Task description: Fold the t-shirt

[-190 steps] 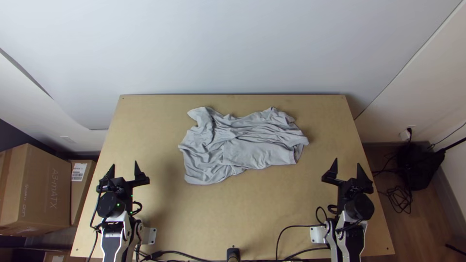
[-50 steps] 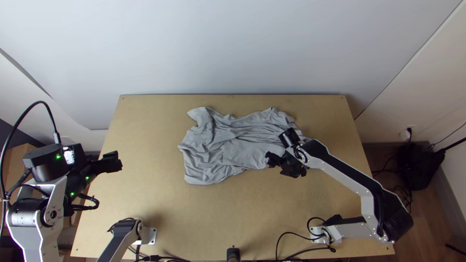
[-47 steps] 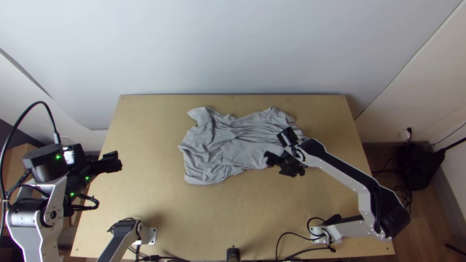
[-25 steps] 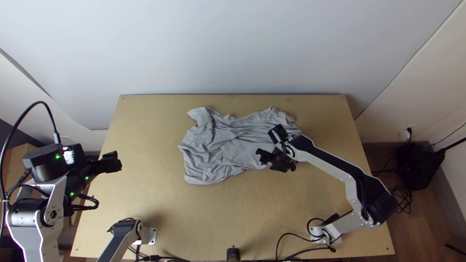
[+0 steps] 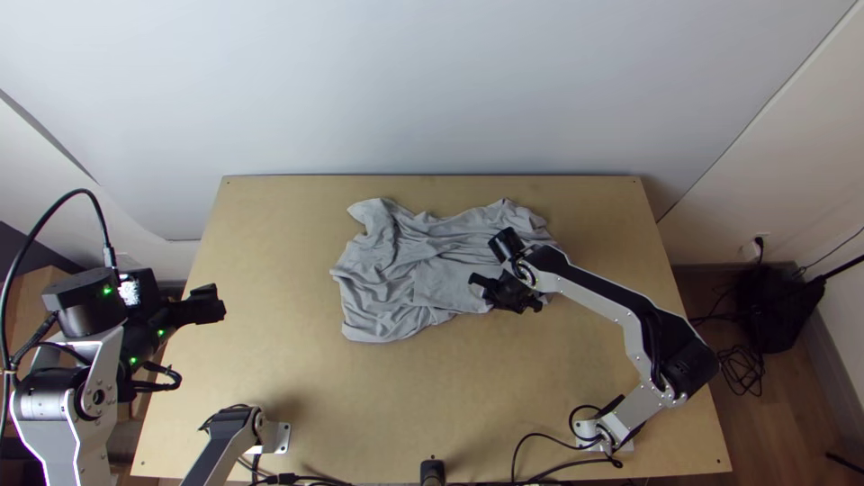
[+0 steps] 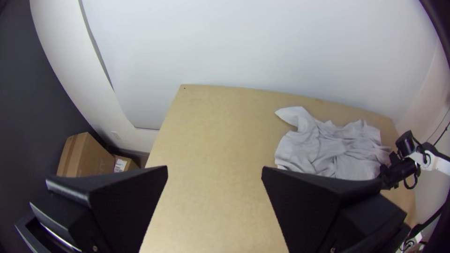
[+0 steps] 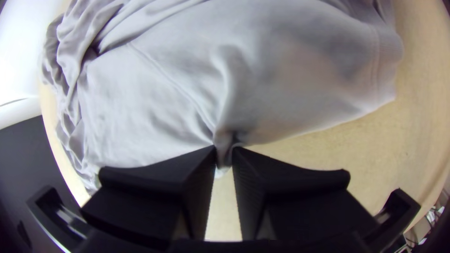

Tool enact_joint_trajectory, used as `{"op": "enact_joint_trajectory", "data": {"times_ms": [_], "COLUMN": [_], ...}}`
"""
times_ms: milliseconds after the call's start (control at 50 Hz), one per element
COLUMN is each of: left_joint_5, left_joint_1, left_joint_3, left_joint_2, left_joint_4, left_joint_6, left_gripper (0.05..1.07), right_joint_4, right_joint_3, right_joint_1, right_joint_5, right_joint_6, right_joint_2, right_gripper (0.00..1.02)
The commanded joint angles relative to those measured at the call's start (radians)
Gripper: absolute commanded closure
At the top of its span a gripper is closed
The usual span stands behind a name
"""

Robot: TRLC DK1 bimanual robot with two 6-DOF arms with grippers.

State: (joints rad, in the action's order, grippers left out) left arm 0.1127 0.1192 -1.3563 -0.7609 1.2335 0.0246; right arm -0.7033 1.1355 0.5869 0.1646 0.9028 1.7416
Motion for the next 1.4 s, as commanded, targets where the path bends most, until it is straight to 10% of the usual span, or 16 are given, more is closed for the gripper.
{"op": "enact_joint_trajectory", "data": {"times_ms": [0, 520, 780, 1380], "left_joint_5": [-0.008, -0.099, -0.100, -0.119], "left_joint_1": [-0.006, -0.118, -0.243, -0.524], "left_joint_3": [0.005, 0.287, 0.444, 0.434], "left_joint_2": [-0.008, -0.020, -0.132, -0.575], "left_joint_4": [0.037, -0.195, -0.471, -0.407], "left_joint_6": [-0.052, -0.221, -0.164, 0.029], "left_gripper": [0.10, 0.10, 0.10, 0.11], "right_joint_4": [-0.004, -0.044, -0.050, -0.119], "right_joint_3": [0.024, 0.122, 0.087, 0.017], "right_joint_1": [0.014, -0.124, -0.237, -0.391], "right_joint_5": [-0.019, -0.019, -0.019, -0.020], "right_joint_6": [-0.015, -0.004, -0.007, -0.031], "right_joint_2": [-0.040, -0.312, -0.410, -0.591], "right_gripper": [1.00, 1.00, 1.00, 1.00]}}
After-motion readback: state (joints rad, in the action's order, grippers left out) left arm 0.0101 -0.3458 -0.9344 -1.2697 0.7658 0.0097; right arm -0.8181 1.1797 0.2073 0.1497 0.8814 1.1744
